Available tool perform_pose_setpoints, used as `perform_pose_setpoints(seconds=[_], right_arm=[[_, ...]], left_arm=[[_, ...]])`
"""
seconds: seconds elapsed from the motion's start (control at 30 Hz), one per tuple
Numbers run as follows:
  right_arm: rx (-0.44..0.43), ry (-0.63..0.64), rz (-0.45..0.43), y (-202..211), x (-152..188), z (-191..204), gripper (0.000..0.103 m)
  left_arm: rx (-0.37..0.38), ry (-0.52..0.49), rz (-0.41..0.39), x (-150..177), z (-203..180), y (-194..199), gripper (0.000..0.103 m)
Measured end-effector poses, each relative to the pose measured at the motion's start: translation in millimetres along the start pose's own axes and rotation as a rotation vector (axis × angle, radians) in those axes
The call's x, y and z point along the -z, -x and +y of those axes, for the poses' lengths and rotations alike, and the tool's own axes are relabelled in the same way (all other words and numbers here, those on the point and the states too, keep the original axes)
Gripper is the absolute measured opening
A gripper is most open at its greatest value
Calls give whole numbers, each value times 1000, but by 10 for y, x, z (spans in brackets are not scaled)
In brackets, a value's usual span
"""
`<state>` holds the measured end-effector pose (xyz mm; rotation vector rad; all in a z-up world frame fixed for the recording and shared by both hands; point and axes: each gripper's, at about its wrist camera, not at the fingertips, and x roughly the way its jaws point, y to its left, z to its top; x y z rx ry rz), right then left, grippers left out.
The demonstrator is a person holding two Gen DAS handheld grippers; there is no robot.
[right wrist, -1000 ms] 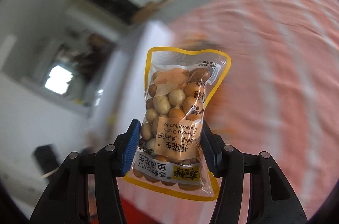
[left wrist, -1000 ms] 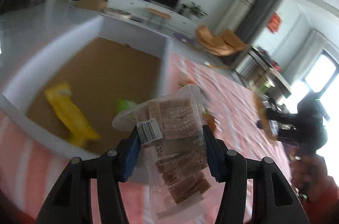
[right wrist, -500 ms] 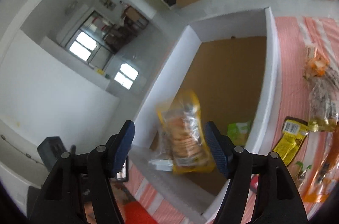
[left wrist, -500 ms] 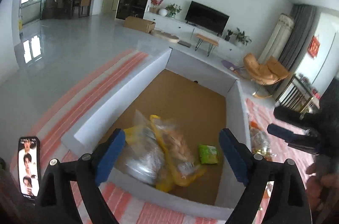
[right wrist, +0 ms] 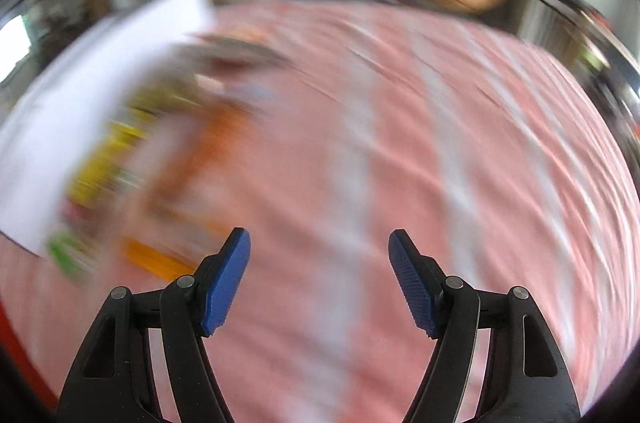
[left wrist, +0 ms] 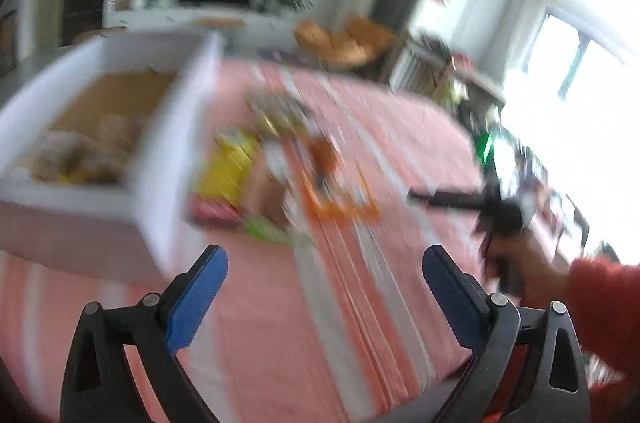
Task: Organize snacks
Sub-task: 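Withdraw both open grippers from the box back over the table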
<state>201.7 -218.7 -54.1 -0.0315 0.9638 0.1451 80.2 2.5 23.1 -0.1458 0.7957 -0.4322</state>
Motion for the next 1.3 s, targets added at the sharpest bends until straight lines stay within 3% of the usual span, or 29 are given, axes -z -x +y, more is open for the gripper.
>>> perform_pose_setpoints(seconds=[0.17,0.4,0.57,0.73,1.3], right_arm=[[84,-78,-51,182,384,-556,75],[76,-44,-59,156,473,-578,83],[80,-51,-55,8,429,-602,86],[94,-70,-55,5,441,-628,87],[93,-70,-55,13,446,-638,87]], left_arm=[[-128,-113,92,261,-263,-509,97],[-231,-48,98,455,176,-530,97],[-304,-91,98,590,305,-653,98],[-303,-91,94,561,296,-679,103],[-298,-98,97,559,313,-694,103]])
